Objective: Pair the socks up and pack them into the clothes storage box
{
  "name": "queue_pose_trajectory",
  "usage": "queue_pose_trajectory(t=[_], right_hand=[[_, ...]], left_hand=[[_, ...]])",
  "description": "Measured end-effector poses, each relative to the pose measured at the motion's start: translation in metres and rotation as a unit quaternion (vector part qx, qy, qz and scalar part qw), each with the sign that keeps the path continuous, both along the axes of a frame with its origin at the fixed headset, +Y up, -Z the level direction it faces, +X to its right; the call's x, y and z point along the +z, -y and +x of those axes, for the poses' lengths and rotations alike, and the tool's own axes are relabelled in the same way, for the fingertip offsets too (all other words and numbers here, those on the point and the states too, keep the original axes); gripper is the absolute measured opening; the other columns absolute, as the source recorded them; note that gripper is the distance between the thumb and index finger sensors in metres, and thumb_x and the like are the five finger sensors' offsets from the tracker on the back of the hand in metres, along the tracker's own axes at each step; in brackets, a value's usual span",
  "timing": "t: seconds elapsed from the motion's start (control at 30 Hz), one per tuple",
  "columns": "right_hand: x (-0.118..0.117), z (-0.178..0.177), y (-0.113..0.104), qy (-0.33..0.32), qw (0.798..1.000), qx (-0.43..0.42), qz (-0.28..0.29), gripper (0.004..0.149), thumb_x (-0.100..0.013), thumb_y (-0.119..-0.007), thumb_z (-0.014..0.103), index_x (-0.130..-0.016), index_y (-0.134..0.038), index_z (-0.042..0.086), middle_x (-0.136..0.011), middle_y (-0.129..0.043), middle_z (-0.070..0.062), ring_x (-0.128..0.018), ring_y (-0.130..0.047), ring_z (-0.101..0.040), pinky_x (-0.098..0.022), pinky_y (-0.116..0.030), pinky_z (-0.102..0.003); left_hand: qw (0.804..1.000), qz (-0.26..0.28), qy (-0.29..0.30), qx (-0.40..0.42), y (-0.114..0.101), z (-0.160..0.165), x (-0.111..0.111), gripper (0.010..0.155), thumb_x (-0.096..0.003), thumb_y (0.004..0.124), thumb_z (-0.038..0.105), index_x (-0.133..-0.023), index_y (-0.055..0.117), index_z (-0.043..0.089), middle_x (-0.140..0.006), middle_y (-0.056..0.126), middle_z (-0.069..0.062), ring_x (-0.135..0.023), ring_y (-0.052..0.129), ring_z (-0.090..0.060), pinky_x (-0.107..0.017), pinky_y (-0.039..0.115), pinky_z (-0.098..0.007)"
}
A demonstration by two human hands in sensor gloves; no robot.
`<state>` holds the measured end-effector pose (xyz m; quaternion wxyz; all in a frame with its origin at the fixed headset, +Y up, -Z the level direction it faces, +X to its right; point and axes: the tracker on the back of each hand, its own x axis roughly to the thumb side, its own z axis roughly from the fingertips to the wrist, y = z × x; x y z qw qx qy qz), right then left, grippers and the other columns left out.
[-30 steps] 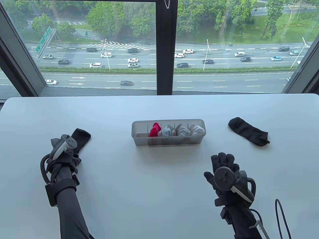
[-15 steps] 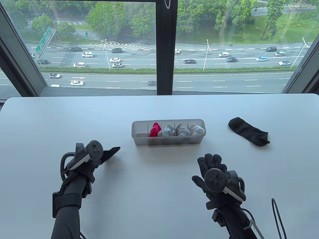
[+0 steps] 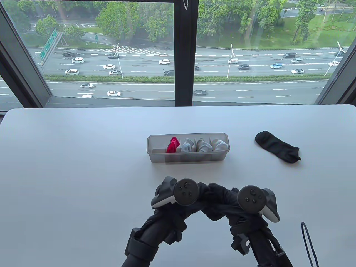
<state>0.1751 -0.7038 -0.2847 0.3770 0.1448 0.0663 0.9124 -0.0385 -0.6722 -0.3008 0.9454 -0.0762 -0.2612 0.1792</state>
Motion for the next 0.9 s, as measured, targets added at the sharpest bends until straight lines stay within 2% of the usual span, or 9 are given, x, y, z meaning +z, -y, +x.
queue_pose_trajectory(t=[0.23,0.33,0.43,0.53,0.6,0.67,0.73,0.83,0.9], right_hand=[[-0.008,0.009,0.012,-0.005,0.998,-0.008,-0.065,0.040,-0.059,-0.074,0.036,-0.091,-0.073,0.013,-0.061,-0.096,0.000,-0.067,-0.096,-0.023,-0.073,-0.051,-0.068],[-0.007,0.002,0.012,-0.012,0.997,0.038,-0.073,0.041,-0.060,-0.072,0.038,-0.093,-0.071,0.014,-0.076,-0.094,-0.004,-0.084,-0.088,-0.033,-0.072,-0.046,-0.072],[-0.001,-0.007,0.007,-0.043,0.994,0.087,-0.051,0.073,-0.058,-0.072,0.044,-0.112,-0.036,0.012,-0.120,-0.039,-0.026,-0.107,-0.037,-0.057,-0.070,-0.033,-0.077],[0.006,-0.019,-0.007,-0.060,0.997,0.047,0.000,0.086,-0.055,-0.074,0.049,-0.114,-0.018,0.021,-0.124,-0.016,-0.018,-0.110,-0.021,-0.053,-0.074,-0.026,-0.074],[0.008,-0.024,-0.012,-0.047,0.997,0.026,0.051,0.068,-0.054,-0.077,0.043,-0.110,-0.044,0.025,-0.118,-0.057,-0.009,-0.110,-0.050,-0.044,-0.076,-0.038,-0.071],[0.007,-0.024,-0.013,-0.039,0.995,0.044,0.077,0.048,-0.055,-0.077,0.040,-0.096,-0.065,0.020,-0.079,-0.091,0.000,-0.076,-0.093,-0.022,-0.074,-0.064,-0.057],[0.006,-0.021,-0.012,-0.045,0.997,0.037,0.056,0.046,-0.055,-0.077,0.040,-0.094,-0.066,0.018,-0.073,-0.092,0.000,-0.069,-0.095,-0.020,-0.073,-0.065,-0.056],[0.001,-0.015,-0.008,-0.046,0.998,-0.032,0.005,0.046,-0.057,-0.077,0.040,-0.095,-0.064,0.016,-0.075,-0.090,-0.002,-0.071,-0.093,-0.022,-0.073,-0.064,-0.058],[0.000,-0.012,-0.004,-0.057,0.996,-0.067,-0.024,0.045,-0.058,-0.076,0.037,-0.095,-0.061,0.016,-0.085,-0.087,-0.006,-0.080,-0.090,-0.030,-0.072,-0.062,-0.060]], left_hand=[[0.994,0.004,-0.099,0.055,0.011,-0.037,-0.004,0.045,-0.0596,0.067,0.027,-0.102,0.063,0.013,-0.087,0.089,-0.013,-0.063,0.097,-0.026,-0.058,0.081,-0.054],[0.991,0.036,-0.075,0.107,0.008,-0.037,-0.003,0.041,-0.0603,0.064,0.032,-0.097,0.069,0.015,-0.072,0.094,-0.010,-0.050,0.097,-0.019,-0.051,0.084,-0.050],[0.995,-0.002,-0.023,0.100,0.006,-0.025,-0.001,0.041,-0.0599,0.062,0.036,-0.092,0.075,0.014,-0.059,0.091,-0.010,-0.042,0.089,-0.022,-0.050,0.079,-0.052],[0.999,0.039,0.014,0.019,0.002,-0.014,0.005,0.041,-0.0590,0.062,0.042,-0.085,0.079,0.016,-0.055,0.093,-0.007,-0.040,0.091,-0.020,-0.050,0.081,-0.051],[0.998,0.028,0.015,0.045,0.000,-0.013,0.008,0.040,-0.0586,0.064,0.041,-0.087,0.078,0.016,-0.065,0.095,-0.007,-0.049,0.095,-0.022,-0.055,0.080,-0.053],[0.997,-0.014,0.022,0.069,0.001,-0.017,0.005,0.043,-0.0589,0.069,0.036,-0.098,0.065,0.019,-0.092,0.086,-0.007,-0.074,0.094,-0.029,-0.064,0.076,-0.057],[0.995,-0.031,-0.007,0.093,0.003,-0.023,0.004,0.048,-0.0590,0.071,0.029,-0.102,0.055,0.015,-0.099,0.079,-0.013,-0.084,0.089,-0.034,-0.068,0.072,-0.060],[0.993,-0.015,-0.027,0.115,0.003,-0.034,-0.001,0.058,-0.0580,0.073,0.030,-0.107,0.051,0.010,-0.086,0.083,-0.013,-0.066,0.092,-0.026,-0.064,0.076,-0.057],[0.989,-0.076,-0.005,0.123,0.002,-0.037,-0.005,0.059,-0.0582,0.072,0.035,-0.107,0.058,0.007,-0.074,0.086,-0.009,-0.055,0.090,-0.023,-0.057,0.078,-0.056]])
